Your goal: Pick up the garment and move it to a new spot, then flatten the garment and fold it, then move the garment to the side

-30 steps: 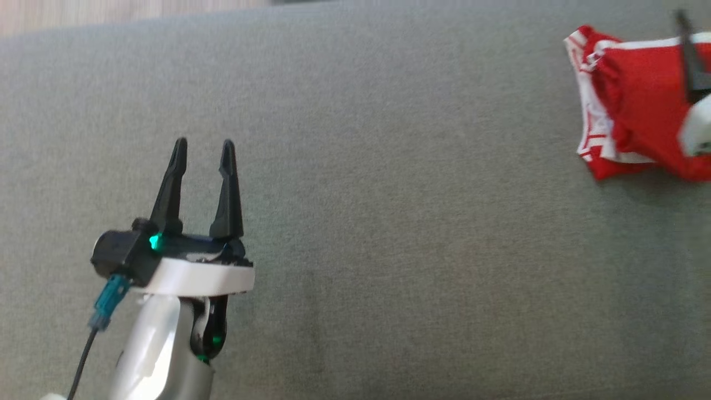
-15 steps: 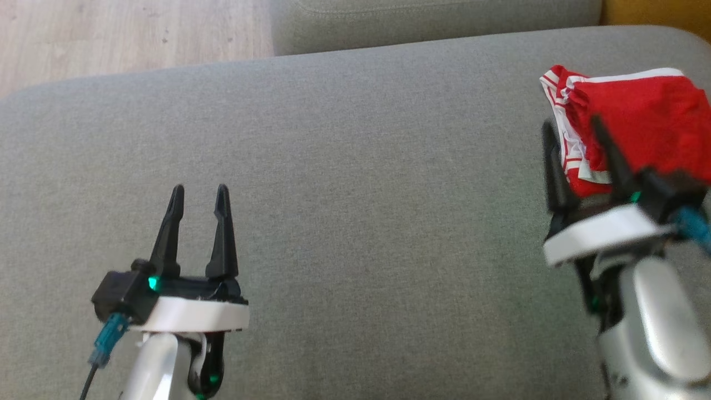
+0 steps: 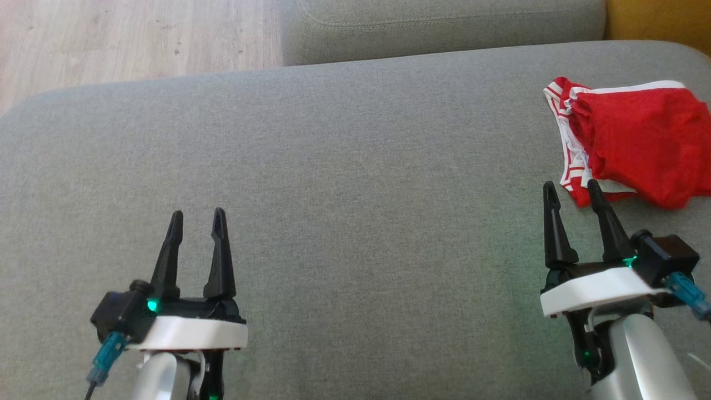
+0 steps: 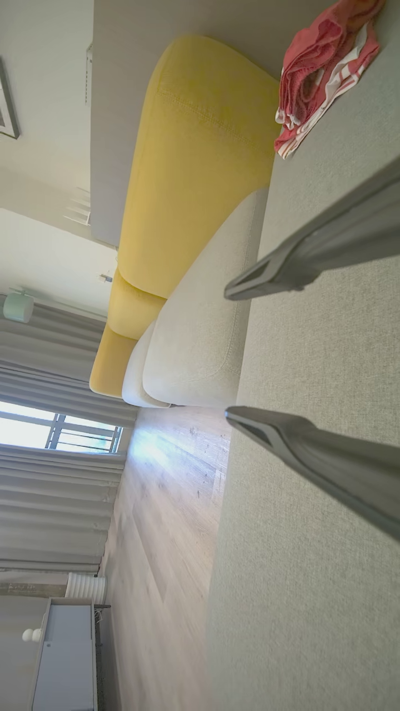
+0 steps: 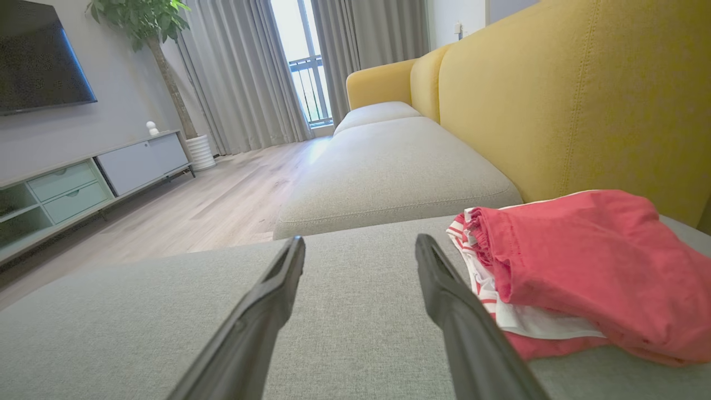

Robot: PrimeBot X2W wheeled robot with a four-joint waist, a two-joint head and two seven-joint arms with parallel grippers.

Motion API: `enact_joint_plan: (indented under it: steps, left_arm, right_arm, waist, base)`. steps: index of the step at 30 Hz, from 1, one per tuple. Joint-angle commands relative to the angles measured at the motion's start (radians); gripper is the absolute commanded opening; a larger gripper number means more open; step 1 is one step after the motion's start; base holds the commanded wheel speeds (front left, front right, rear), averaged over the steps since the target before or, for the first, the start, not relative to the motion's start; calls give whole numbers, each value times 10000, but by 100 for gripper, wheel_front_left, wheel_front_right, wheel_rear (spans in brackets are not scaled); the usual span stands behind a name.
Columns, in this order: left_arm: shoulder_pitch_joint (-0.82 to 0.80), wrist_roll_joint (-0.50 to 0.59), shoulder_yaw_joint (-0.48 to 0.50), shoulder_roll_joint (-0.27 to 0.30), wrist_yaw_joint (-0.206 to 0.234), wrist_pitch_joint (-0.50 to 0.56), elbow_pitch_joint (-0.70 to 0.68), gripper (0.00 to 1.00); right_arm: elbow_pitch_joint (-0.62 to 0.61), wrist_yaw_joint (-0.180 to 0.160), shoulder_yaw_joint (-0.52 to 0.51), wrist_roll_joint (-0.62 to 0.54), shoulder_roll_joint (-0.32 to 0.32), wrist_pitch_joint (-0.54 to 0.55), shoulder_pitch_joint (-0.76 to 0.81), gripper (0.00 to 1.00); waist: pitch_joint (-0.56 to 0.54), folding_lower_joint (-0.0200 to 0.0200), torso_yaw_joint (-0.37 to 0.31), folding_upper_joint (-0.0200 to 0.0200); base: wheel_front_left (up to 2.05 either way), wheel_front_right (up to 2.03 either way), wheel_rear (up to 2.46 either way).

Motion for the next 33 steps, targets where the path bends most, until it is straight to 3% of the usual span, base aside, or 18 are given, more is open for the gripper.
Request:
enact_joint_plan:
  steps: [1, 32, 33]
  left_arm:
    - [-164, -92, 420, 24, 40, -53, -376, 100]
    - [48, -556, 615, 15, 122, -53, -716, 100]
    - [293, -553, 264, -8, 77, 0, -345, 0]
  right_arm:
    - [-322, 67, 264, 28, 44, -109, -126, 100]
    - [-399, 67, 356, 345, 47, -126, -64, 100]
    - [-16, -2, 91, 247, 13, -78, 173, 0]
  waist:
    - [-21, 0, 13, 0]
    - [-156, 0, 82, 0]
    - [-156, 1, 85, 0]
  base:
    - [0, 0, 0]
    - [0, 0, 0]
    - [0, 0, 0]
